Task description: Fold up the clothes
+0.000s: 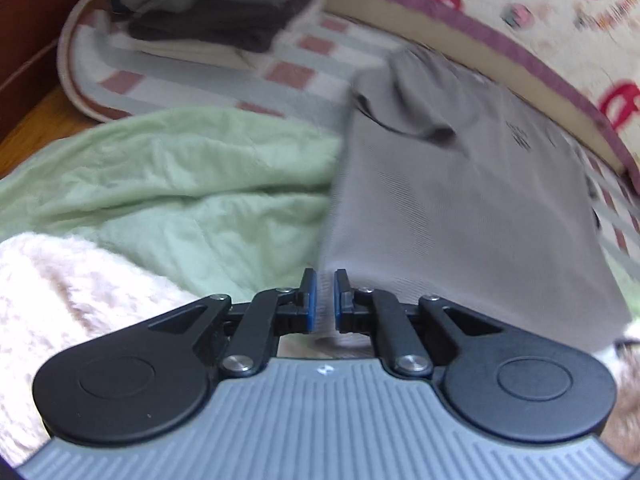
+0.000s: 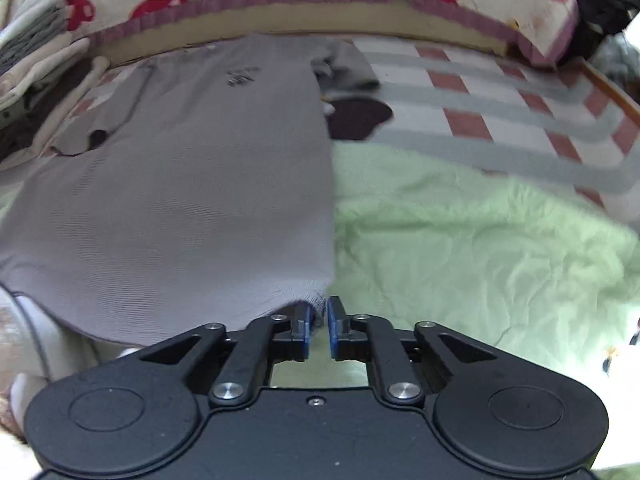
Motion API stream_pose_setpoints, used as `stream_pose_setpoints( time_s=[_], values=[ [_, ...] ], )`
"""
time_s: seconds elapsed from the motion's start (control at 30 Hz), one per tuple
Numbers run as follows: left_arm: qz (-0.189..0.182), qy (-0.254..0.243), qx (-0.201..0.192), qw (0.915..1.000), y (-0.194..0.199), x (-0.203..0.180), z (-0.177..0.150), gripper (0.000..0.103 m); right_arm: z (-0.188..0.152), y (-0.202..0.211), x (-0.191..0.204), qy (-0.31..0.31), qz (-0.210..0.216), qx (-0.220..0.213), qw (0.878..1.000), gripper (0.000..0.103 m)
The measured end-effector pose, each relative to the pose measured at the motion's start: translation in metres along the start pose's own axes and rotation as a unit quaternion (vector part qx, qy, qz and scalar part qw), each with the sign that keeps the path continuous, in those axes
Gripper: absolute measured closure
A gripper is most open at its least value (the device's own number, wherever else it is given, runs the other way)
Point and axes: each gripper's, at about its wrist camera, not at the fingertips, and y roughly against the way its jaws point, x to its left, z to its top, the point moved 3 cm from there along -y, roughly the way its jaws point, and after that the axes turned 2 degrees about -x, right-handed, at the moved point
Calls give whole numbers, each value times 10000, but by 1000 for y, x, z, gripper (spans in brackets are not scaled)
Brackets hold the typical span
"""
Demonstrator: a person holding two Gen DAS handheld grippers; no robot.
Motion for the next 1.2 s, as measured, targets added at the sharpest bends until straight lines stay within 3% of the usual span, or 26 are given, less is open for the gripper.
stream_pose_setpoints(
  time_s=[0.03,0.1,0.23,0.33,0.47,0.53,0.57,0.7,0.83,1.03,1.1,1.2],
  values=[
    [-43,-32,-45,10000,2,-2,0,87,8,10,9,211,46,-159,9996,75],
    [-59,-37,-134,9999,7,-3,2,82,23,25,22,458,134,-433,9979,61],
    [-178,158,-425,9988,19,2,10,78,52,45,38,676,318,-910,9930,60],
    [-218,205,-609,9977,20,4,23,75,81,34,42,404,713,-1102,9905,58],
    [-85,-342,-929,9950,11,-9,57,74,131,-1,76,403,1309,-1219,9831,58],
    [-225,-575,-1147,9915,4,-19,78,64,162,-20,103,584,1678,-1210,9766,58],
    [-295,-692,-1255,9892,0,-23,88,59,179,-29,119,673,1883,-1136,9732,58],
    [-716,-836,-1374,9844,-29,-38,129,59,250,-70,181,947,2571,-589,9599,58],
    [-1129,-799,-1223,9828,-70,-45,157,59,296,-126,239,1254,2673,18,9554,54],
    [-1178,-1280,-957,9801,-134,-49,185,59,282,-224,272,649,2845,1012,9511,55],
    [-1234,-1386,-870,9788,-154,-50,194,59,269,-239,275,635,2834,1073,9508,55],
    [-1619,-1183,-768,9767,-177,-47,196,59,257,-251,277,730,2874,1083,9489,54]
  ],
)
